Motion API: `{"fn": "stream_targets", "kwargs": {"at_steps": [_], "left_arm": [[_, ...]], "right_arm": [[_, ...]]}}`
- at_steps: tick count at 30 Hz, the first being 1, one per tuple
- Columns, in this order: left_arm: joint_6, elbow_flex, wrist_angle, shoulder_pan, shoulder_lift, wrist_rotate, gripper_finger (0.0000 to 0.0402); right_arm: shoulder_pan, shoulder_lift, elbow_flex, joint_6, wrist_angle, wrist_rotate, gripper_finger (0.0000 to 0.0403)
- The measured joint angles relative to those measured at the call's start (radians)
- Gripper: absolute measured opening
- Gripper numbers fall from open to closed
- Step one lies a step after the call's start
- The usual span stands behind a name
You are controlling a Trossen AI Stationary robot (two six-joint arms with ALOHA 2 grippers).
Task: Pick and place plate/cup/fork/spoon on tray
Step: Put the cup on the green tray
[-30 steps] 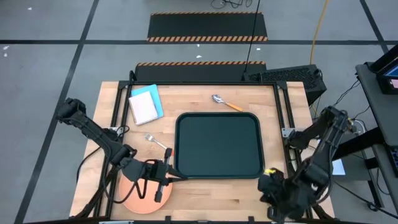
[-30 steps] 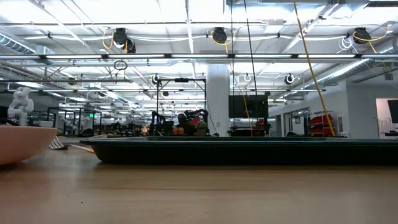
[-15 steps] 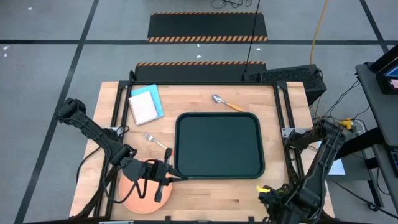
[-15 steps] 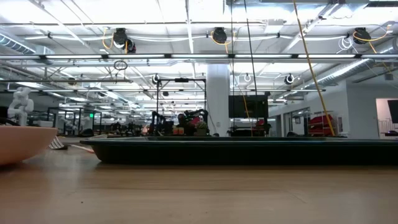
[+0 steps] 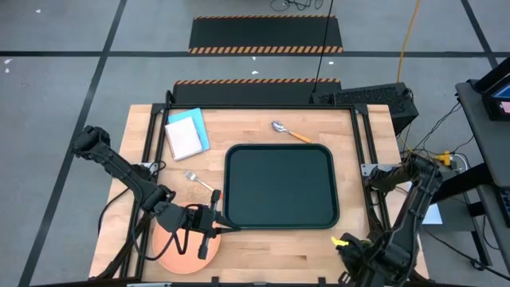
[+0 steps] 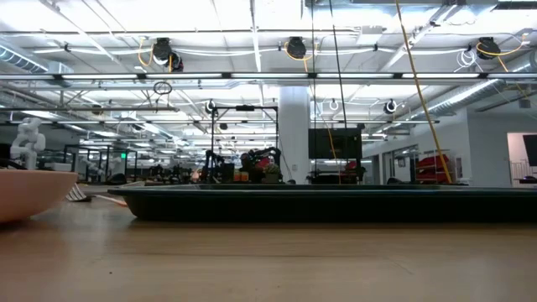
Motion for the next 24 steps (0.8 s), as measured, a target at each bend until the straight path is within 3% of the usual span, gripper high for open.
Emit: {"fn": "stream_targets", "kwargs": {"at_steps": [10,18,24], "left_arm": [[-0.005,0.000,0.000,0.000,0.000,0.000,0.0012],[0.000,0.000,0.000,0.000,0.000,0.000,0.0012],[0.035,0.000,0.002,0.000,0.000,0.001,0.0012]], "right_arm": [[0.001,0.000,-0.060,0.017,0.011,-0.030,0.0126],[0.001,0.000,-0.122,0.016,0.101,-0.028,0.0128],[0.000,0.000,-0.204,-0.012,0.162,-0.086,0.0128]]}}
